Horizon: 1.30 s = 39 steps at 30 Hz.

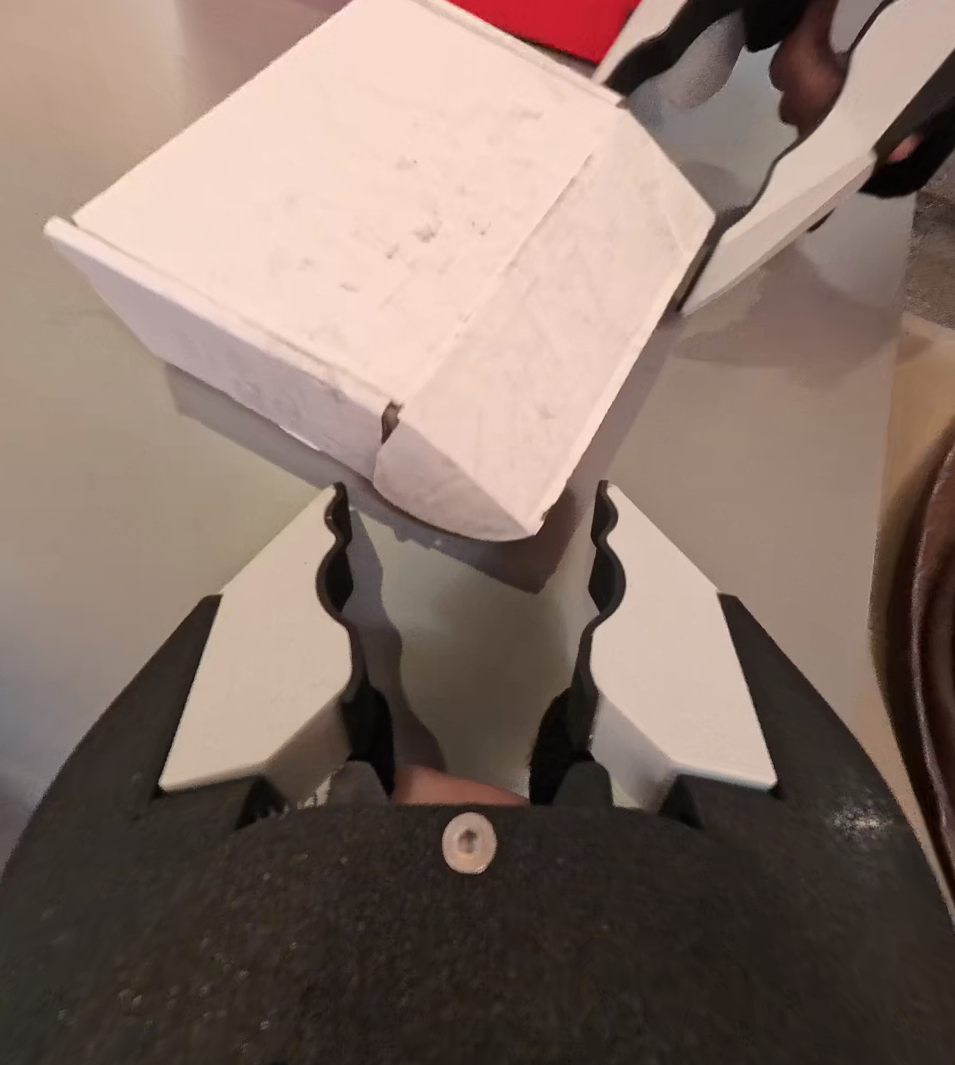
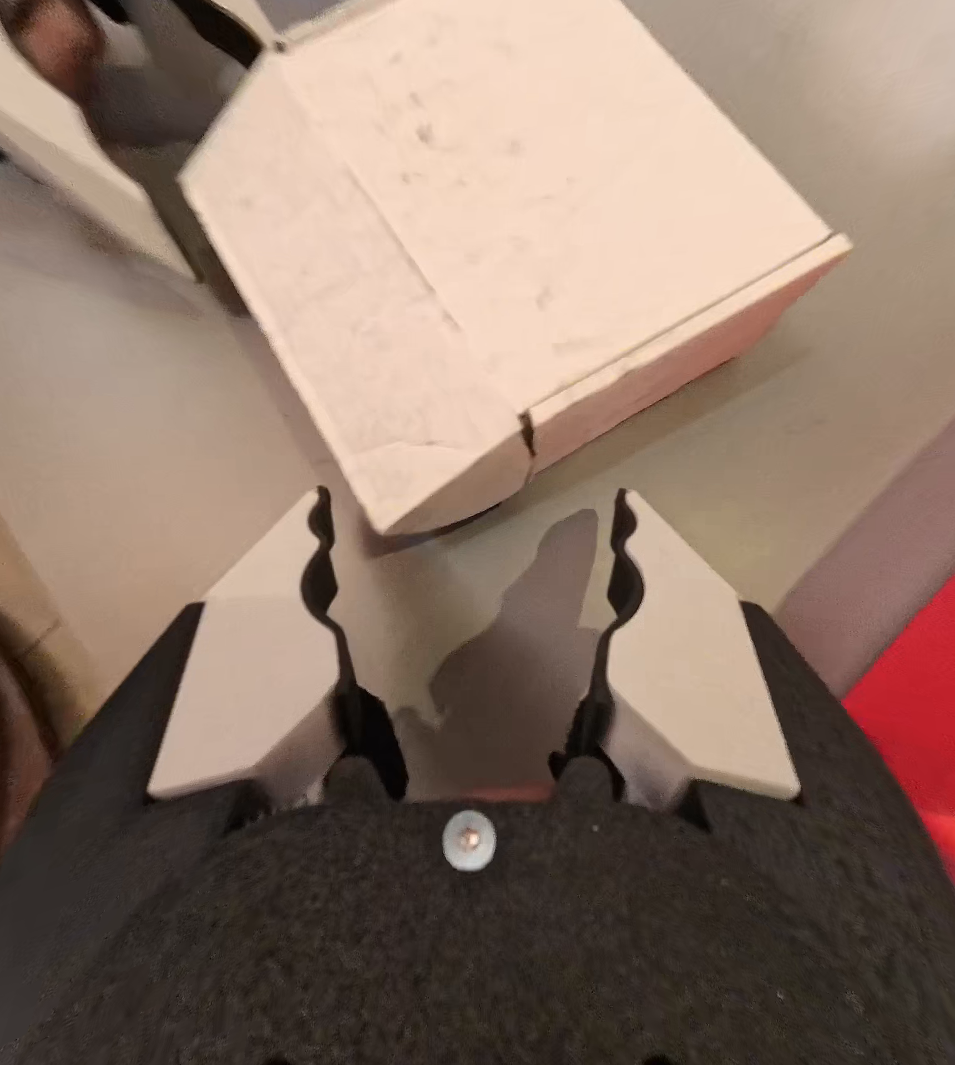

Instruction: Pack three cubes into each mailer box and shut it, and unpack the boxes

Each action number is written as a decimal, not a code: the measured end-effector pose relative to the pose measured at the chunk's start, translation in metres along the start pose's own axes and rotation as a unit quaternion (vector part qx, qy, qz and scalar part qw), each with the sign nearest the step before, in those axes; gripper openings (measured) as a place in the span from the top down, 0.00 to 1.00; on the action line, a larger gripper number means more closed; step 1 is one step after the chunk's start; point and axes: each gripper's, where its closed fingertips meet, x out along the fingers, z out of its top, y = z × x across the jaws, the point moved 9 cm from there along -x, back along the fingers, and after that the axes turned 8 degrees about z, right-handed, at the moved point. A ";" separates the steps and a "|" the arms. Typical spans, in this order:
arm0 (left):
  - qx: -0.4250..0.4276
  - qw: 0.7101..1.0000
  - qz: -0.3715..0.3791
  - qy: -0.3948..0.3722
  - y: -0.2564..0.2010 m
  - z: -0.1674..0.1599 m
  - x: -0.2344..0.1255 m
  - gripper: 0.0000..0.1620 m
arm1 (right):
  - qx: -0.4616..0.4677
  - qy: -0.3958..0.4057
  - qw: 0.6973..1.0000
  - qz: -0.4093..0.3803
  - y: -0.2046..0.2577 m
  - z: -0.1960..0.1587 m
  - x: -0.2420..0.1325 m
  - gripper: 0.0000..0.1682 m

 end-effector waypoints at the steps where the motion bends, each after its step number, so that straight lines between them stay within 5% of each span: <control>1: 0.001 1.000 -0.003 -0.003 -0.002 0.002 0.001 0.51 | -0.006 0.005 1.000 -0.013 -0.001 0.002 0.003 0.43; 5: -0.007 1.000 -0.024 -0.013 -0.013 0.011 -0.001 0.52 | 0.002 0.004 1.000 0.013 0.001 0.007 0.015 0.41; 19: -0.052 0.987 0.042 -0.148 -0.007 0.053 -0.047 0.58 | -0.006 -0.142 0.990 -0.017 0.013 0.052 -0.034 0.46; 30: -0.047 0.987 0.061 -0.140 -0.008 0.048 -0.036 0.58 | 0.008 -0.102 0.995 -0.019 0.013 0.036 -0.013 0.44; 35: -0.036 0.970 0.109 -0.214 -0.003 0.060 -0.056 0.64 | -0.022 -0.214 0.975 -0.051 0.012 0.062 -0.029 0.45; 39: -0.060 0.980 0.087 -0.167 -0.001 0.036 -0.041 0.65 | -0.015 -0.214 0.975 -0.049 0.014 0.047 -0.020 0.53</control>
